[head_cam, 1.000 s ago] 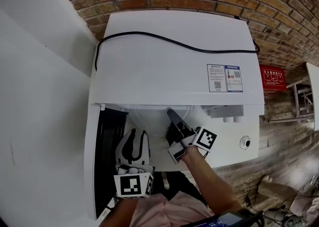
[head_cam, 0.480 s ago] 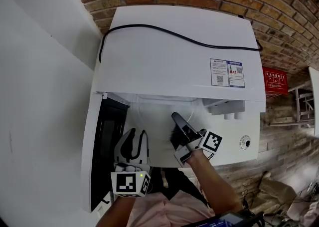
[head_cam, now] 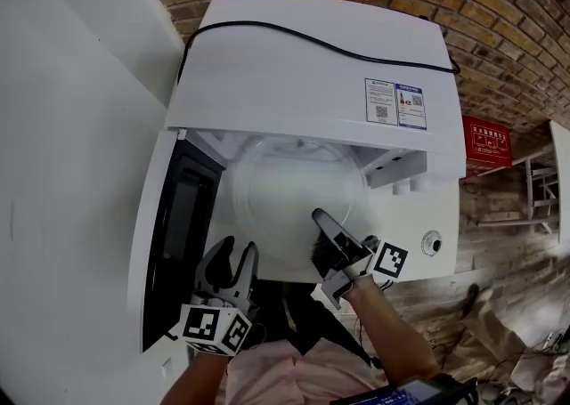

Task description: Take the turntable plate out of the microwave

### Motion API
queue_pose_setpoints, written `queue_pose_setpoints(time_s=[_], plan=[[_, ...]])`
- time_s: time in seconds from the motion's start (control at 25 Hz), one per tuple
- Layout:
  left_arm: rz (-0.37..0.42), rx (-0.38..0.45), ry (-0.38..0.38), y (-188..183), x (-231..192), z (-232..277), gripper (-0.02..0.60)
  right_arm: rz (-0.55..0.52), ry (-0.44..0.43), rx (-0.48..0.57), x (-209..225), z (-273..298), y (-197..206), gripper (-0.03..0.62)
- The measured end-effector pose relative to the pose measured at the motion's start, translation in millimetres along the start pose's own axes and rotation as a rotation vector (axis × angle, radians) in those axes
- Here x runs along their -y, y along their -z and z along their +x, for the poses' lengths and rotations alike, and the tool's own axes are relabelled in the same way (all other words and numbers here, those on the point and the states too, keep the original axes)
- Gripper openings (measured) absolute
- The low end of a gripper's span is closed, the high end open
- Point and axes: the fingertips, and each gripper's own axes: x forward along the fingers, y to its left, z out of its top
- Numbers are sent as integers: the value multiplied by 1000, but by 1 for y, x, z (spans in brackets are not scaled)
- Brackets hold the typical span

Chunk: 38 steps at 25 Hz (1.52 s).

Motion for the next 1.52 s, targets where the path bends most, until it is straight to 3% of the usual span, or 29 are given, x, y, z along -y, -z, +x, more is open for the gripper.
queue_pose_setpoints(time_s=[0.2, 0.36, 0.56, 0.72, 0.92, 1.24, 1.36, 1.52], plan=[[-42, -11, 61, 15, 24, -15, 245, 5, -23, -35, -12, -30, 12, 31], [-127, -26, 101, 19, 41, -24, 300, 6, -42, -50, -25, -54, 15, 31], [-299, -40, 169, 14, 55, -35, 304, 3, -84, -60, -46, -79, 14, 31], [-374, -51, 241, 8, 66, -38, 304, -7, -116, -73, -64, -93, 15, 31], [-521, -50, 297, 10, 75, -37, 311, 0, -150, -75, -77, -108, 18, 31], [-620, -35, 462, 10, 110, -57, 332, 2, -166, -124, -93, -138, 51, 31], [-660, -16, 482, 7, 115, -72, 333, 2, -149, -155, -97, -150, 71, 31], [-655, -12, 493, 10, 119, -89, 324, -10, -125, -199, -100, -162, 96, 31]])
